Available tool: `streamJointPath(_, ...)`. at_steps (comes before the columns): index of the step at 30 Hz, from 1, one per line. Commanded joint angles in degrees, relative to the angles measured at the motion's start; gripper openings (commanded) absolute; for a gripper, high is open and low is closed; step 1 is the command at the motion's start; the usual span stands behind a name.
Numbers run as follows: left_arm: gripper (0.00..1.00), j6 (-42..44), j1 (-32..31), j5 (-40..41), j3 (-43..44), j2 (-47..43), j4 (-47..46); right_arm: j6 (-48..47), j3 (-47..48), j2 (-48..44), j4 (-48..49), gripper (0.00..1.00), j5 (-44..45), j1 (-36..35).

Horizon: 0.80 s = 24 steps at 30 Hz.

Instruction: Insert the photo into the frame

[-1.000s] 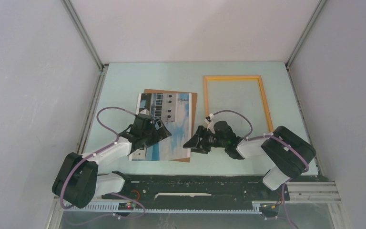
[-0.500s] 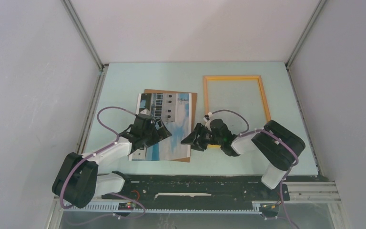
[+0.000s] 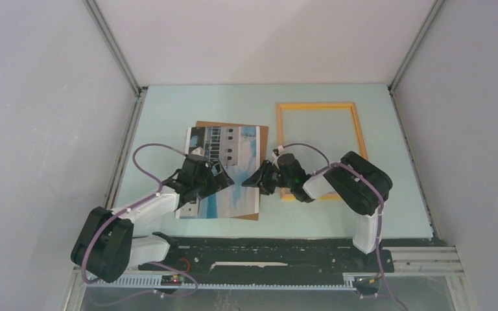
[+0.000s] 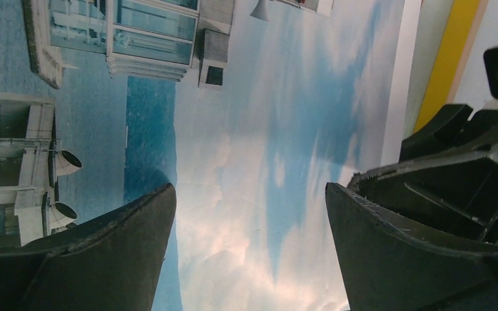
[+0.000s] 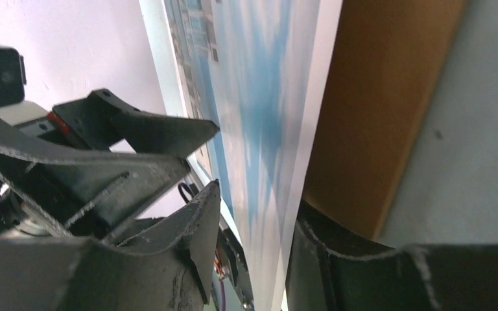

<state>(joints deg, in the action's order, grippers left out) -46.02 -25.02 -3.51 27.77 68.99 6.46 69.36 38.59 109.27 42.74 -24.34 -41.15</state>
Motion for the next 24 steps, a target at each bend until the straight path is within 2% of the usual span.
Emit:
streamJointPath(1, 0.95, 1.99, -0.39, -0.71, -0.97, -1.25, -2.69, -4.1, 5.2, 1.82, -2.26, 0.45, 2.43, 0.42)
streamJointPath(5, 0.94, 2.03, -0.39, -0.67, -1.84, -2.0, -3.82, -6.54, 8.38, 2.15, -5.29, 0.36, 4.52, 0.67)
streamJointPath(11, 0.97, 3.15, -0.39, -2.02, -2.36, -2.71, -5.4, -10.44, 10.76, -0.61, -9.77, 0.04, 4.68, 0.89)
streamJointPath(12, 0.97, 3.31, -0.34, -2.48, -1.96, -2.39, -5.34, -10.84, 10.87, -1.54, -10.51, 0.01, 4.58, 0.81)
streamJointPath(16, 0.97, 2.05, -0.3, -5.85, -0.73, -3.04, -5.56, -14.05, 11.45, -6.59, -15.96, 0.0, 5.57, 0.03)
streamJointPath(19, 0.97, 1.77, -0.3, -6.79, -0.15, -8.42, -4.52, -16.0, 11.68, -10.23, -19.44, 0.0, 5.37, 0.2)
streamJointPath(24, 1.0, 5.19, -0.17, -2.4, 6.59, -15.8, 5.37, -17.05, 11.77, -16.74, -21.91, 0.0, 0.37, 1.77)
